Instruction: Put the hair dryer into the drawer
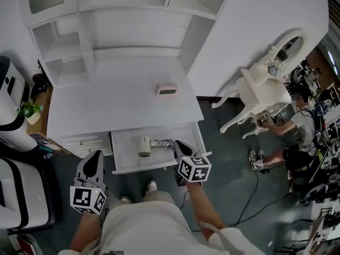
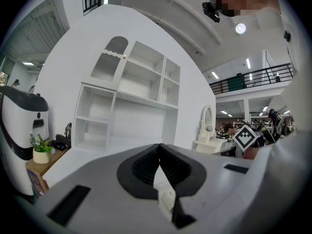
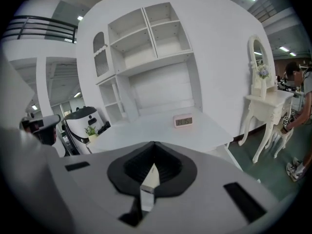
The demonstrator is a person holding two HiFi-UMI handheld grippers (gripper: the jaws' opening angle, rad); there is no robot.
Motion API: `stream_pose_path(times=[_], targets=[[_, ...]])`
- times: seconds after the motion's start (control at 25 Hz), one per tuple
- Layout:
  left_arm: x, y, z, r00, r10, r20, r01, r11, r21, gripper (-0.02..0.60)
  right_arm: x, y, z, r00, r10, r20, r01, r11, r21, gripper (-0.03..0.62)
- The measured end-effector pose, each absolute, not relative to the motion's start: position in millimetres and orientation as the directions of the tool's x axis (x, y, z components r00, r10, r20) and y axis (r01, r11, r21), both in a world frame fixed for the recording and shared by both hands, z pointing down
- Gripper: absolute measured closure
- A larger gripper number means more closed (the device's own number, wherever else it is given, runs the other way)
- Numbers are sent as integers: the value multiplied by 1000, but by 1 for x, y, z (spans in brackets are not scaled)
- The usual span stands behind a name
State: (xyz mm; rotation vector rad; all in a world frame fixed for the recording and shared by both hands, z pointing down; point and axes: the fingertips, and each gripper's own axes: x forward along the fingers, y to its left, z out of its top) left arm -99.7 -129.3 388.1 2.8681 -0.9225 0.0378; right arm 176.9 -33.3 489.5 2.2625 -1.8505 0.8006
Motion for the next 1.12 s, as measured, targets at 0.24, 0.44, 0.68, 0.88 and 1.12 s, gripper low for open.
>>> stream_pose_path(times=[0.24, 0.44, 0.68, 0.88, 1.12], targets=[[-83, -134, 363, 800, -599, 40, -600, -794, 100, 566, 208, -40, 421, 127, -940, 316, -951, -206, -232, 583], [-86, -138, 337, 776, -630, 11, -629, -774, 69, 566, 220, -38, 354, 127, -978, 167, -966, -160, -202, 584], [-100, -146, 309, 733, -680, -28, -678, -733, 43, 566, 222, -29, 287, 124, -992, 8, -981, -124, -147, 583], [-110, -144, 295, 711, -702, -48, -701, -712, 42, 566, 222, -16, 260, 122, -991, -53, -986, -115, -118, 583], [-122, -143, 283, 683, -727, -70, -727, -686, 42, 566, 224, 2, 245, 151, -985, -86, -987, -146, -70, 583]])
